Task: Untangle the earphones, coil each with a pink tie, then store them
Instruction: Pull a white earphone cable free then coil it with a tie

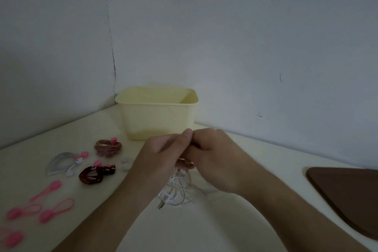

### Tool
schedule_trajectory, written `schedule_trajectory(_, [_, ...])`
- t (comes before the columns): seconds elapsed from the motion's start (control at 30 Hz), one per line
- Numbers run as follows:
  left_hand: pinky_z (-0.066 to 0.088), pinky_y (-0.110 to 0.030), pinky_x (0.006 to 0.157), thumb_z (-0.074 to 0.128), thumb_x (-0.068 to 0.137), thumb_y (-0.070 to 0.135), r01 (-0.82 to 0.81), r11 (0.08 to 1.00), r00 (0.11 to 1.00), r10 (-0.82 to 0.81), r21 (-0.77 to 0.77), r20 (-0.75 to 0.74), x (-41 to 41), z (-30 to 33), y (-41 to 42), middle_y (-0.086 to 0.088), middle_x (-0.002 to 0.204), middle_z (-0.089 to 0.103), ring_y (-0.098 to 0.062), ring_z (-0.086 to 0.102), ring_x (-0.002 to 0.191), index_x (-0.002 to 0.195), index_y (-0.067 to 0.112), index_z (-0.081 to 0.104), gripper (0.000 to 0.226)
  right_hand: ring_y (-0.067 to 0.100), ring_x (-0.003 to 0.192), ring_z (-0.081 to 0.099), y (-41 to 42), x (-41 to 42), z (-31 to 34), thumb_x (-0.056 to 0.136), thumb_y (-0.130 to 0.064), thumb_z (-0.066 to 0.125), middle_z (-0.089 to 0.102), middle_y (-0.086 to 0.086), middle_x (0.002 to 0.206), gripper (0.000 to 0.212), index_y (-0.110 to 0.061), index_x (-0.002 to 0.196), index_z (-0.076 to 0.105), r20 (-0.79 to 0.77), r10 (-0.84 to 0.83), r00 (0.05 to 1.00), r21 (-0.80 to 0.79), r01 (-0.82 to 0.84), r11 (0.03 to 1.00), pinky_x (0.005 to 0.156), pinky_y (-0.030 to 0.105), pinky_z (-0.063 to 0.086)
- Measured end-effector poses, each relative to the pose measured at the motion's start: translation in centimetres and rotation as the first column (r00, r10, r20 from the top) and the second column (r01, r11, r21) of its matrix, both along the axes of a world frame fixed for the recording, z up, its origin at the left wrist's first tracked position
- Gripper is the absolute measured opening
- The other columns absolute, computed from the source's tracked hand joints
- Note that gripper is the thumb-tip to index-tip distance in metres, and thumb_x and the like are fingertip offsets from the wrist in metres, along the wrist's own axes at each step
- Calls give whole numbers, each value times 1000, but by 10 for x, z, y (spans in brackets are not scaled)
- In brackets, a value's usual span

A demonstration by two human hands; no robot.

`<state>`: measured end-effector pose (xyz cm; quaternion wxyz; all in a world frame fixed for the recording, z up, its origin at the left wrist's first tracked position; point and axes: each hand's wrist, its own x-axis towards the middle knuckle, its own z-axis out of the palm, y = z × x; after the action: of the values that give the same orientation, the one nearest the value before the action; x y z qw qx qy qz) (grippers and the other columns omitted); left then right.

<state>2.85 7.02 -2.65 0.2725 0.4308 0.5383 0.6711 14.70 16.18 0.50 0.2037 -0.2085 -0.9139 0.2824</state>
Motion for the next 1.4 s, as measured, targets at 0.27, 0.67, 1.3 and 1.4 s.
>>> schedule_trajectory(0.27, [63, -36, 81, 53, 106, 10, -143, 988, 990, 144, 57, -12, -16, 1, -2, -10, 87, 80, -25, 78, 84, 96, 3, 78, 28, 19, 58, 66, 5, 6, 4, 99, -30, 55, 75, 7, 74, 35, -8, 79, 74, -36, -144, 989, 135, 148, 980, 66, 43, 59])
schedule_trajectory(0.67, [52, -32, 58, 59, 98, 13, 418, 908, 899, -407, -37, 161, -34, 2, -15, -17, 74, 60, -22, 57, 58, 97, 0, 75, 21, 23, 69, 71, 21, -6, -17, 104, -15, 59, 75, 5, 75, 25, -18, 83, 73, -184, 38, 982, -146, -65, 987, 71, 43, 59])
schedule_trajectory(1.3, [52, -34, 51, 50, 101, -4, 102, 983, 984, -122, -153, -127, -33, -23, -14, -8, 79, 72, -18, 68, 68, 92, 4, 77, 30, 4, 65, 59, 0, -11, -25, 97, -27, 64, 65, -14, 66, 23, -26, 74, 67, -101, -94, 990, 51, 99, 994, 58, 19, 41])
schedule_trajectory(1.4, [48, -32, 47, 55, 90, 5, 264, 953, 964, -258, -148, 57, -32, -20, -13, -17, 74, 64, -24, 61, 59, 89, 2, 78, 23, 5, 61, 57, 9, -8, -23, 97, -31, 69, 62, -19, 62, 25, -27, 73, 64, -192, -174, 966, 52, 187, 981, 60, 22, 41])
